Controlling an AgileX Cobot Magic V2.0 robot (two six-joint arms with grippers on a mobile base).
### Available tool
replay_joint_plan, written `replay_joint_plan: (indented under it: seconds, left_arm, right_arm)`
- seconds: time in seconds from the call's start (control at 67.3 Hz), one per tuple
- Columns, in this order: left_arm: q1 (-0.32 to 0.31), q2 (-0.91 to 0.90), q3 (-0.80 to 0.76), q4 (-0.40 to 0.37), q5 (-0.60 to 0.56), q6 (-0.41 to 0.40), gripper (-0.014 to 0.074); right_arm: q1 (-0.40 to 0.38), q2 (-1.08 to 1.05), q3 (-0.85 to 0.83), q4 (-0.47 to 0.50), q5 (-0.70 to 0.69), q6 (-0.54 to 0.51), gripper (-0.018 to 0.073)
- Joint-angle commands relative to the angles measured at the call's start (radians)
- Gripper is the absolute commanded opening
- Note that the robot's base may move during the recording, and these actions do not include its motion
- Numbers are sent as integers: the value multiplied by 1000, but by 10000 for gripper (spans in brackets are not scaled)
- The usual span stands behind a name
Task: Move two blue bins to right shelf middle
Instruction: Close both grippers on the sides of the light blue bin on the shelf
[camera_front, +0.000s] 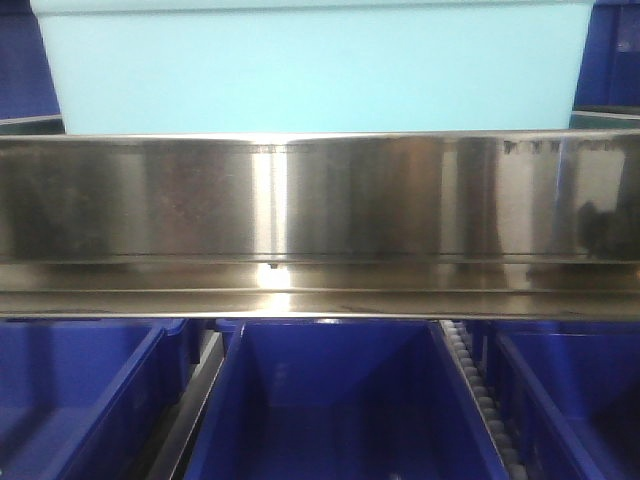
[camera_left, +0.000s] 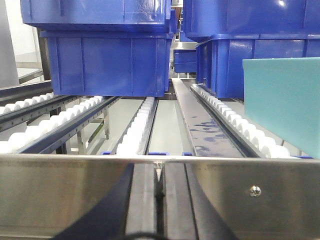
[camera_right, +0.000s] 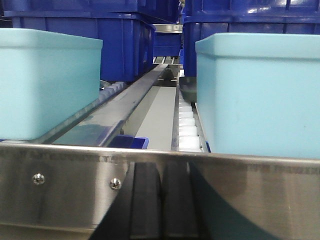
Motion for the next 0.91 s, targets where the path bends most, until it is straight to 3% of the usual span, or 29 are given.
replay_joint_plan:
  seconds: [0.0,0.253,0.669,0.891]
  left_arm:
    - [3,-4,-1,-6,-15,0,-111]
    - [3,-4,-1,-6,-27,0,-111]
    - [3,-4,-1,-6,-191,0,-111]
    - [3,-4,-5,-6,-226,0,-111]
  right_arm:
    - [2,-4,-1,-6,-20,-5,-162]
    - [2,-4,-1,-6,-20,-5,-162]
    - [2,-4,-1,-6,-51,-5,-162]
    - [0,-4,-1,-6,-199,-5,-162]
